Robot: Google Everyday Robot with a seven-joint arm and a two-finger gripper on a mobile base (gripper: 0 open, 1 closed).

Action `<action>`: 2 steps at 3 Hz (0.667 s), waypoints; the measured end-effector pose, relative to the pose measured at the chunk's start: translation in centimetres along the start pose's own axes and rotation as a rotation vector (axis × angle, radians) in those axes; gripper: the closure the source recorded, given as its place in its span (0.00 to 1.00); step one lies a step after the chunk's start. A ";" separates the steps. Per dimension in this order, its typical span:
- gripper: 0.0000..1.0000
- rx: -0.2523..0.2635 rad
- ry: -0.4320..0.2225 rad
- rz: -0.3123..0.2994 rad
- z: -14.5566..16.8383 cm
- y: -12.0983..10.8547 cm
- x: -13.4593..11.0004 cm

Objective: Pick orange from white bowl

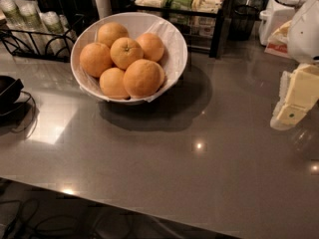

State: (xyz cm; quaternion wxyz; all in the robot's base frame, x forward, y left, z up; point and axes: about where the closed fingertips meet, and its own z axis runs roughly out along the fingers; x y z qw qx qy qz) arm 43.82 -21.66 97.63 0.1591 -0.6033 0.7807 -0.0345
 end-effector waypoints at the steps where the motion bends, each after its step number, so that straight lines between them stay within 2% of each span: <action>1: 0.00 0.000 -0.001 0.000 0.0 0.0 0.0; 2: 0.00 0.001 -0.055 0.005 0.6 -0.2 -1.7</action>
Offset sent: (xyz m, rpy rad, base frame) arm 0.0173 0.0358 -0.0077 0.1224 -0.0118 0.0191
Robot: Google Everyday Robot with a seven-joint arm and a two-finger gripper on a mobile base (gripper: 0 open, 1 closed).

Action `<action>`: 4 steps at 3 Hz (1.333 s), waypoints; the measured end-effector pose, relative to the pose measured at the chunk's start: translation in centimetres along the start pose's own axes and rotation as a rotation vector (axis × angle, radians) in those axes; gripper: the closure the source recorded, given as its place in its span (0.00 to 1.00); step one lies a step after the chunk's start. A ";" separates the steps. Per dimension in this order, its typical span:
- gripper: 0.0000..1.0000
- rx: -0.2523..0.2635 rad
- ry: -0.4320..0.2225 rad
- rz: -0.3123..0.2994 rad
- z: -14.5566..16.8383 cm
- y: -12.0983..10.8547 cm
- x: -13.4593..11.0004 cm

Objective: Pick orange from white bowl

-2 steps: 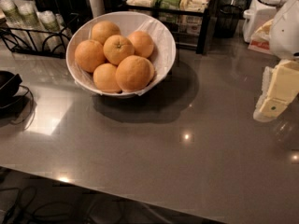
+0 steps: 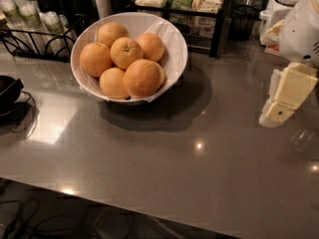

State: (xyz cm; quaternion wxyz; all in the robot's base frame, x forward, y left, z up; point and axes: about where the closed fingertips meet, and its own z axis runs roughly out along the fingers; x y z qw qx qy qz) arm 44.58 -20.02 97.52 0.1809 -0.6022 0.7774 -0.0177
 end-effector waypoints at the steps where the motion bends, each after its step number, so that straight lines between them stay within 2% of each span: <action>1: 0.00 -0.007 -0.098 -0.035 0.8 -0.1 -3.8; 3: 0.00 -0.019 -0.123 -0.025 1.2 0.1 -4.3; 4: 0.00 -0.049 -0.209 -0.004 3.1 1.1 -7.4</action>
Offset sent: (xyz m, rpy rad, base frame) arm 0.0102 0.0313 0.0020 0.0692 -0.0228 0.0499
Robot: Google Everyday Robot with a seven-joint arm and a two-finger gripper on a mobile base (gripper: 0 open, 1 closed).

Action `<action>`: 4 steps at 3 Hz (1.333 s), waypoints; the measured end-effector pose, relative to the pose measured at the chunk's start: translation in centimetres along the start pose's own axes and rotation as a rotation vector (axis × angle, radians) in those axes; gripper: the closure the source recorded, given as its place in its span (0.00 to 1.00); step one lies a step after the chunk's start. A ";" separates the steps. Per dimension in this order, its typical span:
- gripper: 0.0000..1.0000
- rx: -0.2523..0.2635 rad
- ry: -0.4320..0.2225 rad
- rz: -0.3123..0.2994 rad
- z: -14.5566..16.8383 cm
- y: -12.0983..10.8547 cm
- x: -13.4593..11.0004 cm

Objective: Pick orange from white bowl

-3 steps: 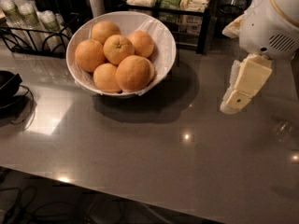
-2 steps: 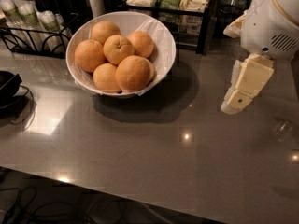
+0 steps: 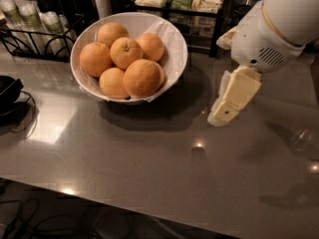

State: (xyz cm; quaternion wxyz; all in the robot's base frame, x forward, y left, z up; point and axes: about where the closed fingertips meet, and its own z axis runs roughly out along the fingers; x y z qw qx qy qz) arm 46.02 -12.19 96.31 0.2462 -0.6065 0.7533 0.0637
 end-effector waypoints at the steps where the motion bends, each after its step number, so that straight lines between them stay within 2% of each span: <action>1: 0.00 -0.033 -0.115 -0.007 3.1 0.5 -4.8; 2: 0.00 -0.033 -0.116 -0.007 3.1 0.5 -4.8; 3: 0.00 -0.036 -0.178 0.013 3.6 0.5 -5.7; 4: 0.00 -0.046 -0.292 0.012 4.1 0.7 -8.7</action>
Offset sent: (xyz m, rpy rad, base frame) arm 0.0189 0.0744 -0.0105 0.1533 -0.0024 0.0629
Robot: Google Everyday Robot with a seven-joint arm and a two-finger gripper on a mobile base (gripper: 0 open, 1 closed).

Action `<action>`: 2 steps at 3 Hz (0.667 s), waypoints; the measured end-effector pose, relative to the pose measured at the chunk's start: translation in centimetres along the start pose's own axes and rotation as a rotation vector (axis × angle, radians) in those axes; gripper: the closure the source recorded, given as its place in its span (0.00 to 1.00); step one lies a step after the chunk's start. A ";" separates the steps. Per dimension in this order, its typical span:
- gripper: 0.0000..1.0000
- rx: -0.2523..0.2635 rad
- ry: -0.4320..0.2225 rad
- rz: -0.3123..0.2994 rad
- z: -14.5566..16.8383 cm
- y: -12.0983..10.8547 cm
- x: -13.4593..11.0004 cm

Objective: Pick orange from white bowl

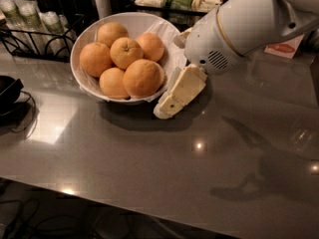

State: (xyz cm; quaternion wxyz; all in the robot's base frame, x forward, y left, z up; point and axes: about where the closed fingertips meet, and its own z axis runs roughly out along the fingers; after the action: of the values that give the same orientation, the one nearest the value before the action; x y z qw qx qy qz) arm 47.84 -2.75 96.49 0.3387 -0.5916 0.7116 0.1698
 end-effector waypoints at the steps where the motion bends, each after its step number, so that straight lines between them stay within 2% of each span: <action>1: 0.00 -0.012 -0.061 -0.014 1.1 0.2 -2.2; 2: 0.00 -0.012 -0.061 -0.014 1.1 0.2 -2.2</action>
Offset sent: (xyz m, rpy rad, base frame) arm 0.0025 0.0202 0.0054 0.0463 -0.0121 0.0243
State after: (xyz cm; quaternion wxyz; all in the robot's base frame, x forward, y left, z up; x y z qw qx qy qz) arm 48.11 -0.36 97.19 0.3577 -0.5933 0.6958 0.1895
